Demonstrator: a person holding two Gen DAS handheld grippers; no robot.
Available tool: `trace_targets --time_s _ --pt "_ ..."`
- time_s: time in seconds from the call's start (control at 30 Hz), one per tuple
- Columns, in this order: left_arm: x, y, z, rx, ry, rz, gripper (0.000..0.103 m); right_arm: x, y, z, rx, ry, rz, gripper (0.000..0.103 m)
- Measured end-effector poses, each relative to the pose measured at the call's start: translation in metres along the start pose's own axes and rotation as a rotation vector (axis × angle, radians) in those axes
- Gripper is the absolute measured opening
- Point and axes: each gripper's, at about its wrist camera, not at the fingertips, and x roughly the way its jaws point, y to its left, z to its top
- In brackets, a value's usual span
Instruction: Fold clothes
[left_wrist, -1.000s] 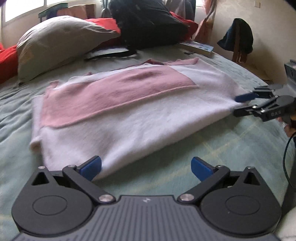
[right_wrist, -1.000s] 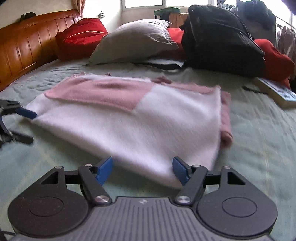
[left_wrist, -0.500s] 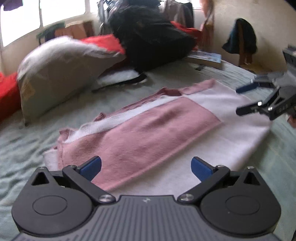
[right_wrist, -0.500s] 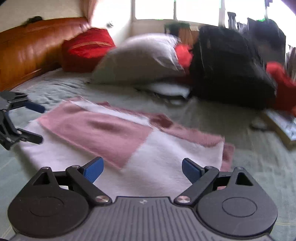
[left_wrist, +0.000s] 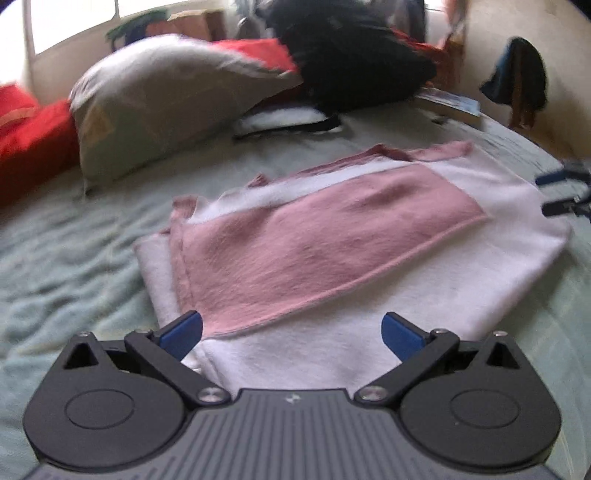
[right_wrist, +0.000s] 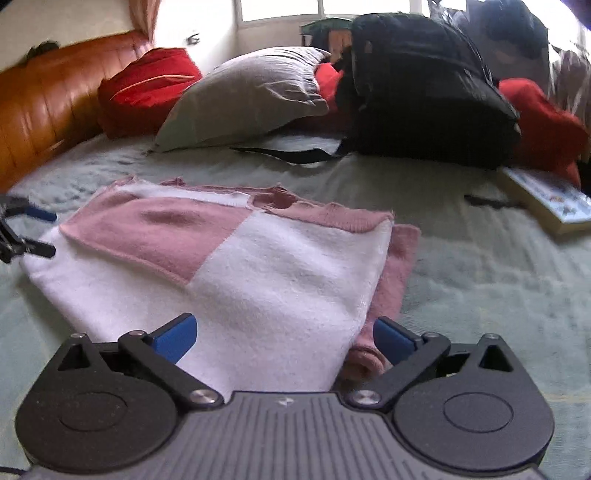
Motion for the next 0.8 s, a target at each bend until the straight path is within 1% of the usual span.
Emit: trace_targets --time_s 0.1,0.2,0.3,0.37,0.47,0.53,0.63,0.8 --pt "-0.020 -0.035 -0.003 0.170 -0.027 0.064 0.102 -0.010 0.020 -0.003 -0.107 0.016 -0.053 0.103" --pt "-0.030 -0.072 -0.016 0.371 -0.031 0.157 0.102 -0.020 0.040 -0.006 -0.214 0.033 -0.105 0.103" --pt "-0.028 -0.102 -0.033 0.574 -0.030 0.267 0.102 -0.030 0.060 -0.008 -0.320 0.049 -0.158 0.103" --pt "-0.020 -0.116 -0.042 0.669 -0.009 0.315 0.102 -0.032 0.072 -0.009 -0.376 0.056 -0.182 0.103" --pt "-0.006 -0.125 -0.054 0.746 0.027 0.342 0.102 -0.021 0.082 -0.007 -0.416 0.053 -0.189 0.103" --pt "0.003 -0.130 -0.057 0.779 0.033 0.356 0.102 -0.013 0.088 -0.005 -0.442 0.052 -0.193 0.103" --pt "0.012 -0.134 -0.050 0.809 0.027 0.362 0.102 -0.002 0.098 -0.003 -0.481 0.049 -0.199 0.103" --pt "0.036 -0.138 -0.033 0.857 0.019 0.339 0.103 0.017 0.115 0.000 -0.547 0.045 -0.209 0.103"
